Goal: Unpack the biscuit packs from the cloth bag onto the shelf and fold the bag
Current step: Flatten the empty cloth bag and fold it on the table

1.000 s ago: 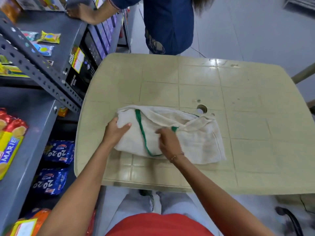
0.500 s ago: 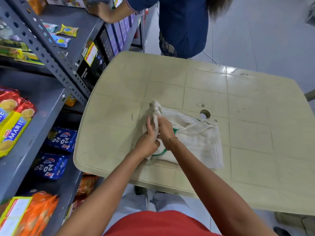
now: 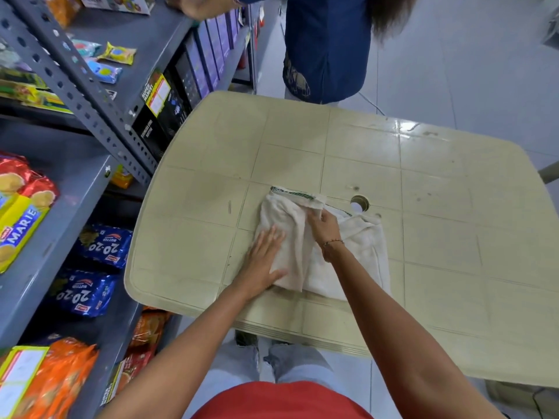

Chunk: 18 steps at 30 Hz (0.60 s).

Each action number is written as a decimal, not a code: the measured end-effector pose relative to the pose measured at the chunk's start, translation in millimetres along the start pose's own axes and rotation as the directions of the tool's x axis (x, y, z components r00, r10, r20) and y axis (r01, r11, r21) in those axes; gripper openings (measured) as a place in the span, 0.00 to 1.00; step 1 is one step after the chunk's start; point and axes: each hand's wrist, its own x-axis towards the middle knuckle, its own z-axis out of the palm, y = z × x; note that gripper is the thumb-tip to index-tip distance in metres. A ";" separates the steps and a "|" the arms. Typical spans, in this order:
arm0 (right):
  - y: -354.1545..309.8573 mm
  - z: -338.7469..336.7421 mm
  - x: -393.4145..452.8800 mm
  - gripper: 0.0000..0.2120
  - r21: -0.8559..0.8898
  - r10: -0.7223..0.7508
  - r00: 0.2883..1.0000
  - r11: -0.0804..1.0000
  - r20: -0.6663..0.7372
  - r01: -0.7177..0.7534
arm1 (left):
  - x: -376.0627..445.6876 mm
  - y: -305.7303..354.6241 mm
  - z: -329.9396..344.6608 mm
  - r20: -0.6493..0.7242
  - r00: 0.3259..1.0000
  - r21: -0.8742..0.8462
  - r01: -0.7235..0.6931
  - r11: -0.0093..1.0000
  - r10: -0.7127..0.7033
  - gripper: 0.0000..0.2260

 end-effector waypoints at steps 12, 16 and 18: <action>-25.4 15.5 -9.5 0.17 -0.521 -0.487 0.835 0.797 -0.255 0.305 | -14.1 -11.1 23.3 0.162 0.987 0.359 -0.047 0.932 -0.012 0.38; -23.6 22.9 -0.8 0.13 -0.664 -0.472 0.878 0.633 0.075 0.397 | -17.1 -11.5 22.7 0.172 0.985 0.366 -0.053 0.929 -0.012 0.36; -19.2 23.5 6.5 0.15 -0.731 -0.289 0.942 0.605 0.169 0.317 | -16.0 -10.3 21.2 0.183 0.983 0.356 -0.047 0.933 -0.020 0.36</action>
